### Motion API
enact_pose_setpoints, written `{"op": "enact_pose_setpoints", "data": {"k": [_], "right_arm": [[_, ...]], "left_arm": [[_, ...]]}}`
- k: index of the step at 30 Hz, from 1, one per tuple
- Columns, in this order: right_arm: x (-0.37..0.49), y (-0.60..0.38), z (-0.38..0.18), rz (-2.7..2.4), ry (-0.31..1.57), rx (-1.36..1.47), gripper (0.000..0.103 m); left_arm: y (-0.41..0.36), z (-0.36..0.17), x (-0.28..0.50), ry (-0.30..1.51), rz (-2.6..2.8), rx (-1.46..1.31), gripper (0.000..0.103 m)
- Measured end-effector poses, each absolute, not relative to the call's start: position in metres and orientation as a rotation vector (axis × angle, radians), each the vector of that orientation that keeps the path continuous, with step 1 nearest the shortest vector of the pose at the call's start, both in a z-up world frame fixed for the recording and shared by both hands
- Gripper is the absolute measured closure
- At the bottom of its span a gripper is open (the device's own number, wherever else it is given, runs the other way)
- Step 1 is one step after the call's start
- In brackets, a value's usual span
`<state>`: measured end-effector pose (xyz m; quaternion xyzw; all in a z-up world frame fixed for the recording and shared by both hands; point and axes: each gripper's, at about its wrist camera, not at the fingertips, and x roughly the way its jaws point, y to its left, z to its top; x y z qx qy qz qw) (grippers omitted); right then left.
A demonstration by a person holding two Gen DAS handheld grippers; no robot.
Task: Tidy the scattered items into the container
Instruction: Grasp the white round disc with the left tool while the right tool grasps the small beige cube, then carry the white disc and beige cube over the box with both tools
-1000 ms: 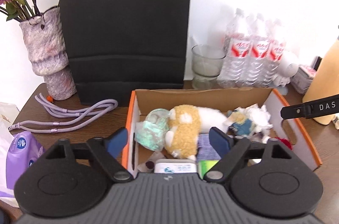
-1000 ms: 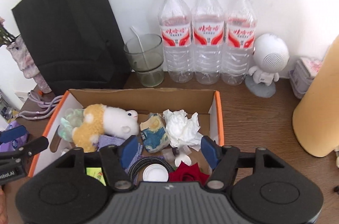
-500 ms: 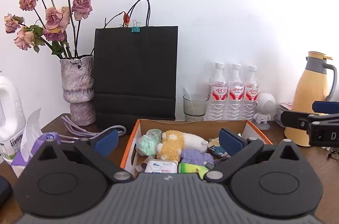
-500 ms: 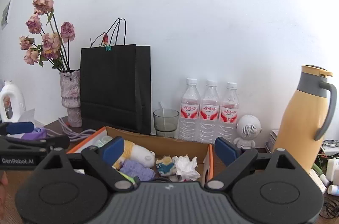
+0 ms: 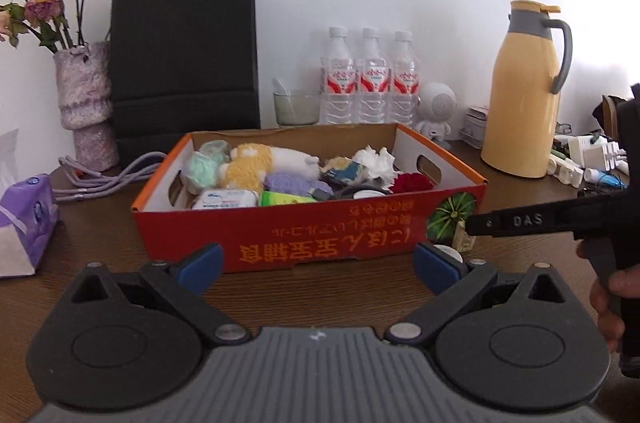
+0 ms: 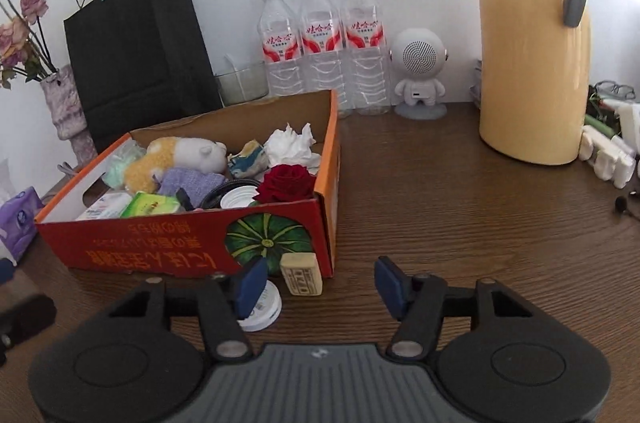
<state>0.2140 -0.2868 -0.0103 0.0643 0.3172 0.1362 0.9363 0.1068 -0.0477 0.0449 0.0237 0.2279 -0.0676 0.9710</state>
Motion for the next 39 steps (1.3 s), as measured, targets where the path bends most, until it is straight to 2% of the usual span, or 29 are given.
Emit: {"op": "enact_pose_setpoints", "data": {"k": [1,6,7,12,14,16,18,20,25,32,39], "right_arm": [[0.219,-0.285,-0.014,0.282,0.657,0.132,0.046],[0.232,-0.279,-0.025,0.313,0.691,0.123,0.081],[0.229,-0.28,-0.023,0.308,0.687,0.111,0.084],[0.203,-0.313,-0.005,0.269,0.6,0.153,0.084],[0.192,-0.329,-0.001,0.258,0.568,0.205,0.084],[0.18,-0.34,-0.001,0.263,0.535,0.247,0.084],[0.171,-0.343,-0.003,0.28,0.513,0.271,0.084],[0.168,-0.34,-0.003,0.294,0.5,0.259,0.084],[0.16,-0.332,0.005,0.288,0.44,0.151,0.084],[0.147,-0.306,0.012,0.336,0.424,0.044,0.084],[0.096,-0.274,0.028,0.386,0.426,0.107,0.084]], "left_arm": [[-0.051,0.042,0.111,0.47,-0.15,0.048,0.0],[-0.074,0.027,0.132,0.528,-0.234,0.054,0.006],[-0.081,0.024,0.138,0.551,-0.262,0.053,0.01],[-0.122,0.007,0.169,0.634,-0.328,0.105,0.018],[-0.136,0.003,0.184,0.66,-0.307,0.129,0.024],[-0.142,-0.001,0.196,0.689,-0.293,0.104,0.04],[-0.143,-0.003,0.2,0.687,-0.28,0.089,0.045],[-0.146,-0.002,0.199,0.678,-0.278,0.108,0.062],[-0.133,0.003,0.185,0.68,-0.258,0.074,0.063],[-0.067,0.031,0.122,0.58,-0.054,-0.04,0.063],[-0.023,0.051,0.057,0.507,0.053,-0.073,0.063]]}}
